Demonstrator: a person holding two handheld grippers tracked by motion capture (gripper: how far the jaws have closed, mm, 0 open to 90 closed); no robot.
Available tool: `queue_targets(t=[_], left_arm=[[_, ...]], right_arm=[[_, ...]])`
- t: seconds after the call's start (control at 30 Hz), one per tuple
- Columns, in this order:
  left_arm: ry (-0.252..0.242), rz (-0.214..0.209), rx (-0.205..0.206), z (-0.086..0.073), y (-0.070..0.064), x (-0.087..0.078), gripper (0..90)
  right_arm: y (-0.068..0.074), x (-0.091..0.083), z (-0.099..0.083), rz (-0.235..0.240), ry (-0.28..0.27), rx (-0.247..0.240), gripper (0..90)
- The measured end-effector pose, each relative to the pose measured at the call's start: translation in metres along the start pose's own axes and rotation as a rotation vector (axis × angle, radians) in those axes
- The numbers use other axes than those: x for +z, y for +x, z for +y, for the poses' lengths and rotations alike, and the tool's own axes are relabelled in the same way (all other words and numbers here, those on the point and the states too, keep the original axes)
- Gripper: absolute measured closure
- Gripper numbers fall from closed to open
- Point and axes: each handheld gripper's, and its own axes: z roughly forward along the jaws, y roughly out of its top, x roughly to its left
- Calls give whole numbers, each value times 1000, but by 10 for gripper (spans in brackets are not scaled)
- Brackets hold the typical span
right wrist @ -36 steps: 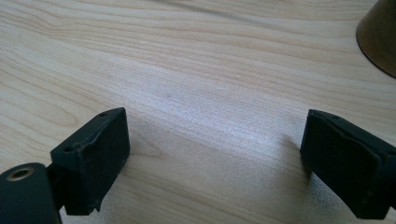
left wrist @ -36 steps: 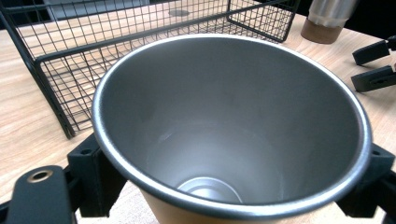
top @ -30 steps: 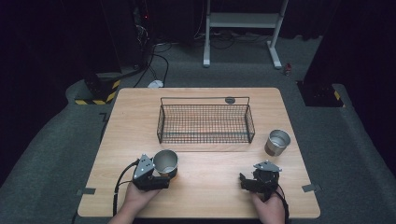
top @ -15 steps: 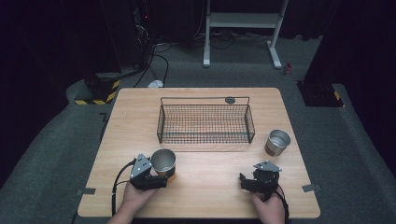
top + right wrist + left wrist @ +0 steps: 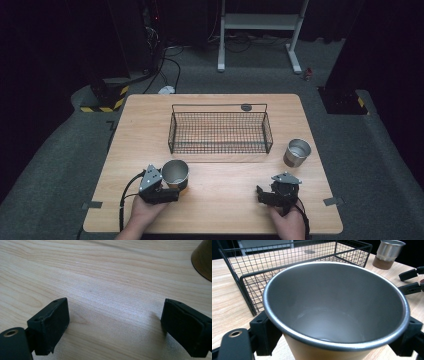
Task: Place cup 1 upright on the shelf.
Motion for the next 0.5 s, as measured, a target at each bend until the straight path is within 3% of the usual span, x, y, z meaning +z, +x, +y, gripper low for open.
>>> queue_targets(t=[0.17,0.33,0.5], left_arm=[[5,-3,6,2,-1,0,150],[12,-16,-13,6,-1,1,150],[28,12,1,11,1,2,149]], right_arm=[[0,0,0,0,0,-1,83],[0,0,0,0,0,-1,83],[0,0,0,0,0,-1,83]])
